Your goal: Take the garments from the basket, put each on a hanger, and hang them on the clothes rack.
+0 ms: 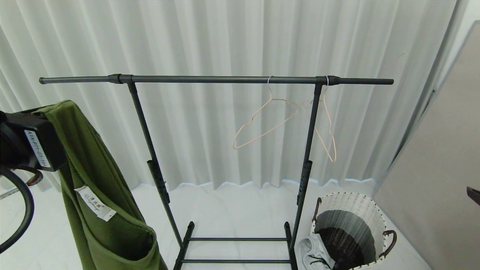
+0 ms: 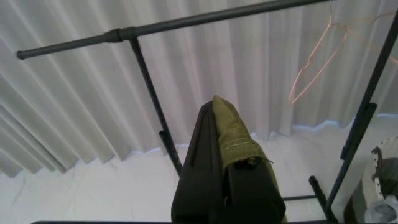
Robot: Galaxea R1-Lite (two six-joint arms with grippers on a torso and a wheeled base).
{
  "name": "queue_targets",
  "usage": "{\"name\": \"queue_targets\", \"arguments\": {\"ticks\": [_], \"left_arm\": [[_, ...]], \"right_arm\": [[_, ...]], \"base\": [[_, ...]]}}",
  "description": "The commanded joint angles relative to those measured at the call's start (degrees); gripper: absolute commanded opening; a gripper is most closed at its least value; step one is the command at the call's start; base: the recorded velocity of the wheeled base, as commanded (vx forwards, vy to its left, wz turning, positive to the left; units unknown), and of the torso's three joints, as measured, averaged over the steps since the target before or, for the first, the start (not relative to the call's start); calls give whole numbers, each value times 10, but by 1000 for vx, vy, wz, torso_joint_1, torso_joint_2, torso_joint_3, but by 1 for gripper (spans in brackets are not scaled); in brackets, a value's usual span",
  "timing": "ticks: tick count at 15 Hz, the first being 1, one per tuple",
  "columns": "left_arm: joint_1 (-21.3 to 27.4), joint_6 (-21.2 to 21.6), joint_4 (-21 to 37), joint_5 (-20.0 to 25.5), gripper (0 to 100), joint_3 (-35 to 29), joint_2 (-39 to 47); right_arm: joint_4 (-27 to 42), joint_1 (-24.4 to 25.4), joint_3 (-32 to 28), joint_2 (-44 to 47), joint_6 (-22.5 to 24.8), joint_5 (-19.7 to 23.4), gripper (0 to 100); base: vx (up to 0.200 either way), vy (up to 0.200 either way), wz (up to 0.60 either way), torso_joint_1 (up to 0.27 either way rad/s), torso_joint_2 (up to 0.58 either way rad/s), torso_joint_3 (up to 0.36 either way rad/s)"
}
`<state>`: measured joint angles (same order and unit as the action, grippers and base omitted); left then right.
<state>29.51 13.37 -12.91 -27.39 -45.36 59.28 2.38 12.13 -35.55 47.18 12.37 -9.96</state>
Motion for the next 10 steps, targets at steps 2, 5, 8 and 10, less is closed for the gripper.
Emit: {"name": "queue_targets", "arguments": {"ticks": [2, 5, 8, 10], "left_arm": [[0, 0, -1, -1, 0, 0, 1], [-1, 0, -1, 0, 0, 0, 6], [0, 0, -1, 0, 0, 0, 6], [0, 0, -1, 0, 0, 1, 6]], "right_arm": [[0, 0, 0, 1, 0, 0, 100], [-1, 0, 3, 1, 0, -1, 100], [-4, 1, 11, 1, 0, -1, 100], [-4, 0, 14, 1, 0, -1, 100]], "base": [[200, 0, 0, 2, 5, 0], [200, 0, 0, -1, 4, 2], [200, 0, 0, 1, 5, -1], [200, 0, 0, 7, 2, 0]]}}
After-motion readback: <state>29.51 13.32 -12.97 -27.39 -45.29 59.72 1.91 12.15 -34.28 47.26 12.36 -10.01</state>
